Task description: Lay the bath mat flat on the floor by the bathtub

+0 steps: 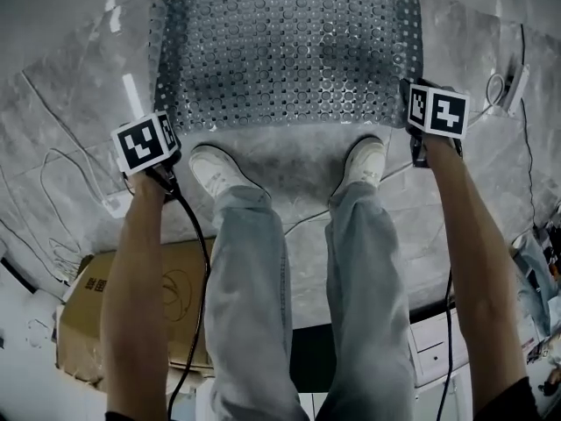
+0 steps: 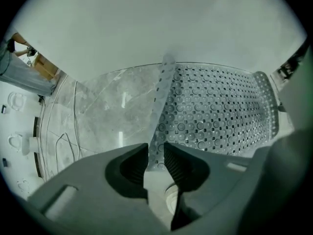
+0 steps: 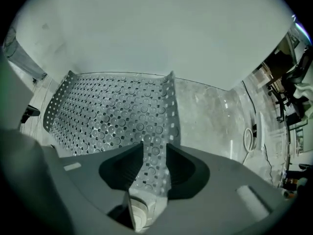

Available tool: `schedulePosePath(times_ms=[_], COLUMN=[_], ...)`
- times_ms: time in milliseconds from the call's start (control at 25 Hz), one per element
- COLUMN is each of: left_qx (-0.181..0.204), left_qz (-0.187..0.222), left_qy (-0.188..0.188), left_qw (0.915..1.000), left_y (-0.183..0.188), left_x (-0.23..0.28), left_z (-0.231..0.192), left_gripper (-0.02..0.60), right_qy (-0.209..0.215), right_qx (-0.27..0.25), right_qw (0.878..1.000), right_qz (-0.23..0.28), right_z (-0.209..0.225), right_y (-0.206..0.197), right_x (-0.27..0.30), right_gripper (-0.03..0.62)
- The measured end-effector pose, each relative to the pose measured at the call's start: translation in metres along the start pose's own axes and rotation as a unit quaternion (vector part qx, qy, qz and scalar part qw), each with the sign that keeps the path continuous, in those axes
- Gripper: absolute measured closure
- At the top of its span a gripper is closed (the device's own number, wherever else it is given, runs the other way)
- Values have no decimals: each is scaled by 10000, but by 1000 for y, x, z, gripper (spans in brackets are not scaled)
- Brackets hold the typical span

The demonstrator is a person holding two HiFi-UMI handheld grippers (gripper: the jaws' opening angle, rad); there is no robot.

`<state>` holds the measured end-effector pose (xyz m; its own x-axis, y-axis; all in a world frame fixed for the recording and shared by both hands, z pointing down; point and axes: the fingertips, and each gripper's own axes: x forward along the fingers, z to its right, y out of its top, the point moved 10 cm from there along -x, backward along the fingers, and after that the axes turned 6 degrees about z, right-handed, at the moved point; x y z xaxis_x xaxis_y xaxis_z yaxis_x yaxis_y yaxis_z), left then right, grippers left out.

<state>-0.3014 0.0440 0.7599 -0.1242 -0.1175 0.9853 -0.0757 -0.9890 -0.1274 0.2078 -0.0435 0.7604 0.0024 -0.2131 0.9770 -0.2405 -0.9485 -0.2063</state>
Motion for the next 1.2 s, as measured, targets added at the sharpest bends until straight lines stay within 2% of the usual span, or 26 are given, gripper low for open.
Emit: schedulePosePath(times_ms=[280, 520, 760, 880, 1000, 1200], left_qx=[-259, -271, -167, 44, 243, 164], left_qz=[103, 77, 95, -63, -261, -430], left_qy=[-186, -289, -338, -176, 71, -81], left_qw=[9994, 9992, 9992, 9998, 9993, 9989], left_y=[5, 2, -5, -13, -22, -35], left_x=[-36, -64, -97, -117, -136, -170], left_z=[22, 40, 47, 40, 35, 46], left_gripper=[477, 511, 575, 575, 575, 575], right_qy=[216, 463, 690, 757, 734, 806], right_qx=[205, 120, -222, -340, -262, -12], right_qw=[9995, 9987, 9973, 9963, 9968, 9967], right_qz=[66, 171, 146, 211, 185, 98], right_z=[-6, -27, -49, -57, -56, -56], right_y=[0, 8, 5, 5, 1, -9], right_x=[-31, -59, -94, -113, -128, -156], right_gripper=[454, 473, 560, 586, 586, 586])
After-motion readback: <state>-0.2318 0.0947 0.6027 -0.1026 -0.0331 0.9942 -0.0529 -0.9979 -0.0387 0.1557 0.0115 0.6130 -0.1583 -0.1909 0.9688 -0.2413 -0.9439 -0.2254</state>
